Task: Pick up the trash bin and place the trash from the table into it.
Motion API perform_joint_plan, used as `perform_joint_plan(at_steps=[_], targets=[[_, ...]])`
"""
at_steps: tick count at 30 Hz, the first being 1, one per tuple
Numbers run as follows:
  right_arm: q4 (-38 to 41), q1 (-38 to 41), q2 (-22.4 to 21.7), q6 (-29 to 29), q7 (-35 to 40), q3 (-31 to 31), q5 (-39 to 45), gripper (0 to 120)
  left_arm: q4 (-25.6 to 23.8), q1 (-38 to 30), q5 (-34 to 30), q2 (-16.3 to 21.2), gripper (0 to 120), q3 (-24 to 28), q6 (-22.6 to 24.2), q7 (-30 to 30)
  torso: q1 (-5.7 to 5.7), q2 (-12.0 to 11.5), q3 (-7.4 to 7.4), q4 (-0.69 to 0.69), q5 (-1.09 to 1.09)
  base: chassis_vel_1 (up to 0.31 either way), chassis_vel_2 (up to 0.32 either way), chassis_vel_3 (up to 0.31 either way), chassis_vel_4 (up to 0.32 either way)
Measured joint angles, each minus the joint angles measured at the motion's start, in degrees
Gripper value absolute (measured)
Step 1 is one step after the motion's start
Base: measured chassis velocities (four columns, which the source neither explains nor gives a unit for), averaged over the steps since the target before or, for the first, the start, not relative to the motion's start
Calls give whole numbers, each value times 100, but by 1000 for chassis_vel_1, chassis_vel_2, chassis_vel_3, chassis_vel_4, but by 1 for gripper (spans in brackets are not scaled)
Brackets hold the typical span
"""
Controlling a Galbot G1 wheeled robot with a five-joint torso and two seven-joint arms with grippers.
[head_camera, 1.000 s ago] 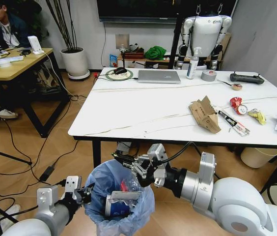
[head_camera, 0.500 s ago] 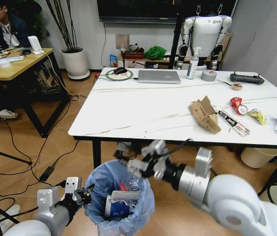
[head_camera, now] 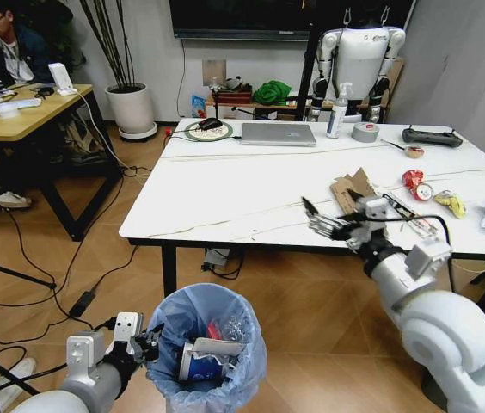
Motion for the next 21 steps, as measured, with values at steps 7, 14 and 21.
perform_joint_plan(at_steps=[7,14,21], targets=[[316,-551,492,-101,-111,499,-118,100,0,159,22,-6,0,-10,0,33,-1,0,0,2,-1,0,0,0,0],[639,-815,694,-154,-152,686,-96,100,0,191,24,41,0,-7,0,46,-1,0,0,2,-3,-23,-26,12,20],[771,-1001,796,-197,-150,781,-48,100,0,244,24,76,0,2,0,50,-1,-1,1,1,0,-135,-124,126,119]])
